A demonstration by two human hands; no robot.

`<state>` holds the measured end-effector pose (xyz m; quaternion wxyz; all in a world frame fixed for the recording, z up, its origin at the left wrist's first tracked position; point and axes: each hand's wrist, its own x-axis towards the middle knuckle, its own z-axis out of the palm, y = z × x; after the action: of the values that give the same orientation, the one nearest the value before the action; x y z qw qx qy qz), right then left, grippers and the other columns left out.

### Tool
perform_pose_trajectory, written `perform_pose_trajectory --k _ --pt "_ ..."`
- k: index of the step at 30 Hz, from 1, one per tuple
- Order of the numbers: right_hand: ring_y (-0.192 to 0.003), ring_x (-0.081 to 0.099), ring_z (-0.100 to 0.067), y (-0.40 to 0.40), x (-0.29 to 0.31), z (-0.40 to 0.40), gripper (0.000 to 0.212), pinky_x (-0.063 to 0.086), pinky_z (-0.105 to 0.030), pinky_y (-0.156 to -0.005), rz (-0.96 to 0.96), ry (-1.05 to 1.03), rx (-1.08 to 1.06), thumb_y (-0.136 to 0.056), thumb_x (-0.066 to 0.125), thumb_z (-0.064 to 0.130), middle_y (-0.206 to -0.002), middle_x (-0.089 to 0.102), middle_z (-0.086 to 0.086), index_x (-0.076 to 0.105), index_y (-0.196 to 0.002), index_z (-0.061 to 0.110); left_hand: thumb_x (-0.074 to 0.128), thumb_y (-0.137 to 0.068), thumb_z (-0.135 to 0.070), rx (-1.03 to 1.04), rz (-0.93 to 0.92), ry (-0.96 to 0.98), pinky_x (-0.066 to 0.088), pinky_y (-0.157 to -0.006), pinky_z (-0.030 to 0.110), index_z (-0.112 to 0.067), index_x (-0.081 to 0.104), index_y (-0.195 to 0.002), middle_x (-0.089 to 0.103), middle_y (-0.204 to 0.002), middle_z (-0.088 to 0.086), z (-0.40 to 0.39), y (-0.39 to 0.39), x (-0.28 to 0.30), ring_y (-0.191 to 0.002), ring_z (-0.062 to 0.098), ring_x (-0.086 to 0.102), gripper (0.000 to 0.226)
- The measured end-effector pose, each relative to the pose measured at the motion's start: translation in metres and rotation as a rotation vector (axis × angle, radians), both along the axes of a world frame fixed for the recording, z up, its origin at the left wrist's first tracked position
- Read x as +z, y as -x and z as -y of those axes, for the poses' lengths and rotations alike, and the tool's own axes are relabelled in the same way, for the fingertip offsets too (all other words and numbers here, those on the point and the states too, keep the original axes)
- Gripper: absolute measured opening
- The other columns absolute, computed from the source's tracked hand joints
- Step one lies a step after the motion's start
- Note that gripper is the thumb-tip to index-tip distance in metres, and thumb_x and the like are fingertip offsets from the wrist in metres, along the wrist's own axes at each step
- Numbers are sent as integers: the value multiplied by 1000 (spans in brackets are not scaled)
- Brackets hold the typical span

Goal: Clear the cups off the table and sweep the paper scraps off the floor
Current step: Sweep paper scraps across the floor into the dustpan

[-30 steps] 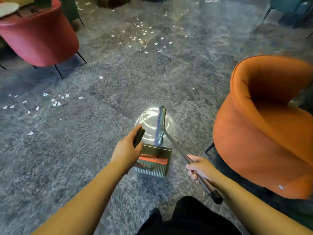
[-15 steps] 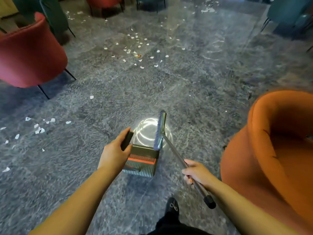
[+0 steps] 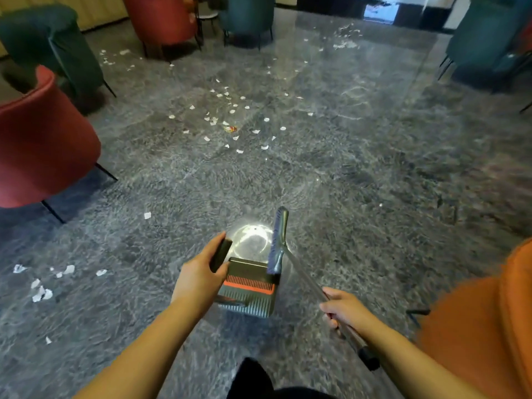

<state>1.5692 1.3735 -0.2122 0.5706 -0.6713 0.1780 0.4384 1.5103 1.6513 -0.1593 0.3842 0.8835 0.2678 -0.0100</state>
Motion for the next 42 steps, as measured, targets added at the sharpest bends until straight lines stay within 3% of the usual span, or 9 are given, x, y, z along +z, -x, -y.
perform_pose_trajectory --k 4,11,18,23,29,34,37,42 --pt "-32 38 -12 -59 1 -32 40 28 -15 -36 -8 11 -60 -94 45 -6 -49 44 -8 49 -128 16 65 -89 -25 -54 16 -32 48 -78 30 -46 37 -142 70 -112 7 -36 -77 2 -99 24 66 64" --pt "-28 34 -11 -188 5 -67 37 25 -11 -34 19 10 -164 -94 42 -12 -55 38 -7 46 -130 -6 67 -87 -23 -78 30 -51 48 -80 28 -45 40 -141 70 -115 6 -66 -226 -8 -103 23 66 64" --pt "-37 39 -12 -362 1 -83 34 29 -19 -35 4 27 -138 -93 45 -12 -65 43 -9 43 -126 -4 64 -90 -25 -14 28 -17 53 -75 33 -45 38 -142 69 -112 8 -88 -385 -7 -88 25 67 62" --pt "-35 37 -11 -466 14 -99 28 30 -19 -35 21 -10 -94 -94 45 -9 -54 42 -7 59 -109 10 64 -90 -27 23 43 13 55 -71 37 -48 37 -141 69 -108 11 -108 -476 4 -84 29 67 61" --pt "-34 37 -11 -574 18 -131 31 27 -16 -35 18 23 -123 -95 44 -8 -55 44 -9 55 -120 6 64 -90 -29 -15 27 -7 51 -78 33 -48 36 -142 69 -114 9 -141 -586 1 -99 25 65 62" --pt "-27 37 -10 -655 20 -156 53 27 -12 -32 50 30 -185 -93 45 -10 -59 43 -11 34 -144 2 64 -91 -26 -72 10 -16 46 -66 27 -47 37 -142 69 -109 8 -162 -685 -5 -85 21 65 62" --pt "-31 36 -11 -698 24 -164 41 27 -14 -34 59 3 -148 -93 45 -9 -58 43 -11 45 -133 0 63 -91 -25 -100 6 -21 44 -59 26 -48 36 -142 69 -105 6 -172 -736 -2 -69 11 57 62" --pt "-36 37 -15 -779 14 -168 39 29 -19 -35 58 -13 -234 -90 46 -15 -59 45 -13 47 -128 -6 65 -90 -25 -127 14 -40 41 -63 27 -47 38 -141 70 -106 8 -177 -821 -1 -76 18 61 62"
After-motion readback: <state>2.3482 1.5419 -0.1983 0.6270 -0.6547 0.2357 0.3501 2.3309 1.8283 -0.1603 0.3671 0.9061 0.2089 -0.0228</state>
